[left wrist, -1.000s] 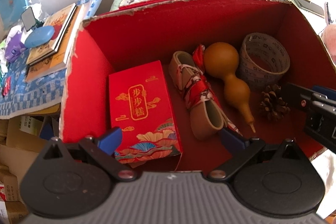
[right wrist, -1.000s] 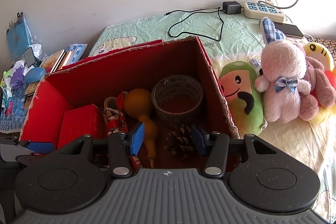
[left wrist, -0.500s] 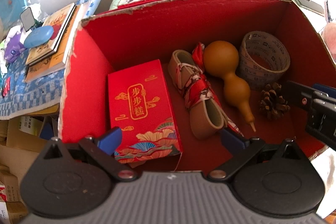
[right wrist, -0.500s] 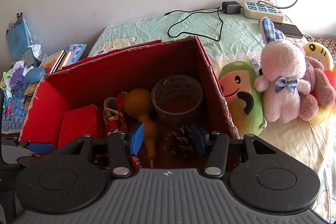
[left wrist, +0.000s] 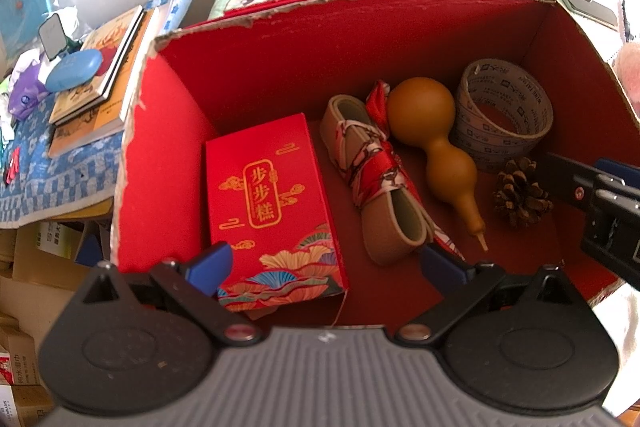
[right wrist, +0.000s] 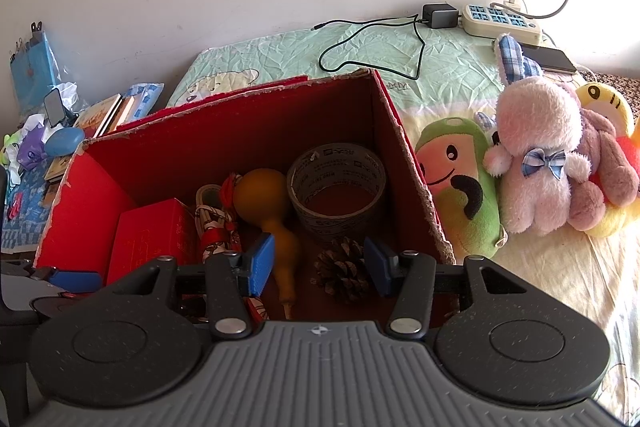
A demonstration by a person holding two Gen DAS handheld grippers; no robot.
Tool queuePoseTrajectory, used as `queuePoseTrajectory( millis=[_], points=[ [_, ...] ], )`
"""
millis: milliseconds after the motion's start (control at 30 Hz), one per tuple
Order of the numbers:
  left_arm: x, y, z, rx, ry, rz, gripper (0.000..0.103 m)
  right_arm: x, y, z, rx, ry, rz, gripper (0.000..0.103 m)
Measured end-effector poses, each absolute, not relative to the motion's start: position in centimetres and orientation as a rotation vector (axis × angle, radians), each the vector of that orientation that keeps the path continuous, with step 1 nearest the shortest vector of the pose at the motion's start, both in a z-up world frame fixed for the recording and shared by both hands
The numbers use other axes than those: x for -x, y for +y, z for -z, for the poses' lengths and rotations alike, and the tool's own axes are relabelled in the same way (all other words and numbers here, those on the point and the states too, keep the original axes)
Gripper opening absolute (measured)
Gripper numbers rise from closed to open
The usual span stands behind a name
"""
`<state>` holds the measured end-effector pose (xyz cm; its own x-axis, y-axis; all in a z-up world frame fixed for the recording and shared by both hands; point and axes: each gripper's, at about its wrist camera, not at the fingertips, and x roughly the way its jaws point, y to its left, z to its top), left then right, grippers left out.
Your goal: Organize objects
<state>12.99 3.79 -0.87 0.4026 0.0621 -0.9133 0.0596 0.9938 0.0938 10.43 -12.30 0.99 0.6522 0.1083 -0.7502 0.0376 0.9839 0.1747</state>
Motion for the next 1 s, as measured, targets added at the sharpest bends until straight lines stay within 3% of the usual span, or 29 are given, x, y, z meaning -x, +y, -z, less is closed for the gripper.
queuePoseTrajectory(
  millis=[1000],
  points=[
    [-12.92,3.86,0.93,-0.12,1.157,-0.003,0.101,-10.43,-12.15,-0.95,-0.168,0.86,-0.039,0.054]
  ],
)
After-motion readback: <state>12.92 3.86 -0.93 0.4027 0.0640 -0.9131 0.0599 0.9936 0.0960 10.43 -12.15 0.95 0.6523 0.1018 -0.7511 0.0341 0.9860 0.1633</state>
